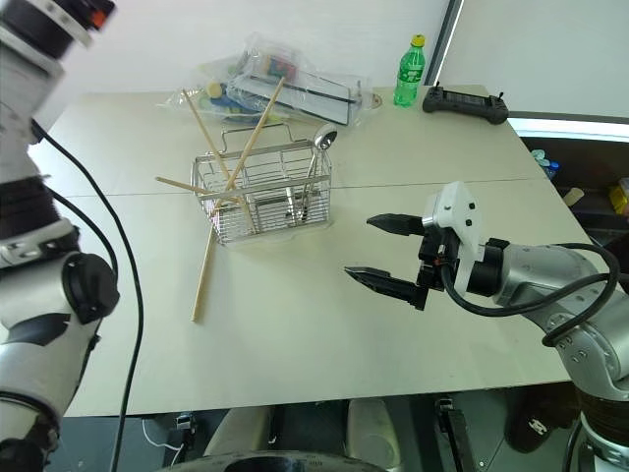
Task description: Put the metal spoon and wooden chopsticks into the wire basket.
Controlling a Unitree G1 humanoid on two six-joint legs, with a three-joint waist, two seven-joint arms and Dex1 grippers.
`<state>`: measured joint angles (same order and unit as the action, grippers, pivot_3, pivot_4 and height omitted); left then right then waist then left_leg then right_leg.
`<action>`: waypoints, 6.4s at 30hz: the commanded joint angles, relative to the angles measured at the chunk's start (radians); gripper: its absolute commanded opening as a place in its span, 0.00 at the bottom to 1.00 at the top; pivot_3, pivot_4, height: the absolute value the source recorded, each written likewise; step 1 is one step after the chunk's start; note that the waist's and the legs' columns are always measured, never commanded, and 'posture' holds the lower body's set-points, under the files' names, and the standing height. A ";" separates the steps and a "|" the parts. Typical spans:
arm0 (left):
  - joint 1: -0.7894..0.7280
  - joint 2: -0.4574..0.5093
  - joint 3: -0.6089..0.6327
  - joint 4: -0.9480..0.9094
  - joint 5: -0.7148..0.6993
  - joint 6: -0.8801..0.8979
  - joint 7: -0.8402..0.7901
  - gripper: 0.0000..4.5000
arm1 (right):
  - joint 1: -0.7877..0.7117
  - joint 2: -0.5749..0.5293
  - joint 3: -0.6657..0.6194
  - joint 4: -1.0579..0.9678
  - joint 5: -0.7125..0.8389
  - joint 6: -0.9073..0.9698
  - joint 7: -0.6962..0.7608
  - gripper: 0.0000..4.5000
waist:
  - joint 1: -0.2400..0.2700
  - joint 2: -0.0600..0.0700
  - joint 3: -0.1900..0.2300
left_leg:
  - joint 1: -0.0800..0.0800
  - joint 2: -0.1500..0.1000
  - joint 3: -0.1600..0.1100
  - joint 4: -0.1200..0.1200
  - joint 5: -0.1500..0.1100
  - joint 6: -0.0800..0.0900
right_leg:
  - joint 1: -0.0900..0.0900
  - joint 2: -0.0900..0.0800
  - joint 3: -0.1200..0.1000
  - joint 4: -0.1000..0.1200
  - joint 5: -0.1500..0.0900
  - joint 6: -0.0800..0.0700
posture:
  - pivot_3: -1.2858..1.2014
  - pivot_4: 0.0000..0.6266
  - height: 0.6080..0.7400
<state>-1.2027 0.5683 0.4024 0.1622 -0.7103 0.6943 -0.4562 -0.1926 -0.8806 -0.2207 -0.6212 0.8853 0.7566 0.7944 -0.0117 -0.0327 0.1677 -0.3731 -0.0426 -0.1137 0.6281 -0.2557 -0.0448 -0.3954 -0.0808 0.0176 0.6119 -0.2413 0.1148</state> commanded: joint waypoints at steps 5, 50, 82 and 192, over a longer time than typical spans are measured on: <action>-0.007 0.275 -0.066 0.121 0.076 -0.024 -0.258 1.00 | -0.016 0.013 0.004 0.004 -0.015 -0.032 0.008 0.99 | -0.003 0.001 0.001 | 0.000 -0.001 0.001 0.000 0.000 0.000 | -0.001 0.001 0.000 0.001 0.000 0.000 | 0.52 0.24 0.99; 0.315 0.093 -0.400 0.010 0.391 0.868 0.030 1.00 | 0.065 0.127 0.087 -0.075 -0.066 -0.051 -0.051 0.99 | 0.003 0.001 0.001 | -0.001 0.001 -0.001 -0.001 0.000 0.000 | -0.002 -0.001 0.000 0.000 0.000 0.000 | 0.52 0.24 0.99; 0.418 0.041 -0.466 -0.043 0.412 0.874 0.079 1.00 | 0.089 0.147 0.088 -0.106 -0.060 -0.048 -0.100 0.99 | 0.002 0.002 0.001 | 0.000 0.001 -0.001 -0.001 0.000 0.000 | -0.002 -0.001 0.001 0.000 0.000 0.000 | 0.52 0.24 0.99; 0.199 -0.027 -0.042 -0.260 -0.004 0.051 0.077 0.99 | -0.065 0.112 0.043 0.013 -0.017 0.000 -0.084 0.99 | 0.022 0.005 -0.001 | -0.002 0.000 0.002 -0.006 0.000 0.000 | 0.000 0.000 0.001 -0.014 0.004 0.001 | 0.52 0.24 0.99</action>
<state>-0.9596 0.5134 0.3319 -0.0815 -0.6984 0.7613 -0.3799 -0.2413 -0.7651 -0.1639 -0.6012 0.8676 0.7716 0.7079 0.0101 -0.0277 0.1672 -0.3750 -0.0428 -0.1113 0.6224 -0.2557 -0.0451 -0.3950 -0.0804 0.0182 0.5984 -0.2370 0.1161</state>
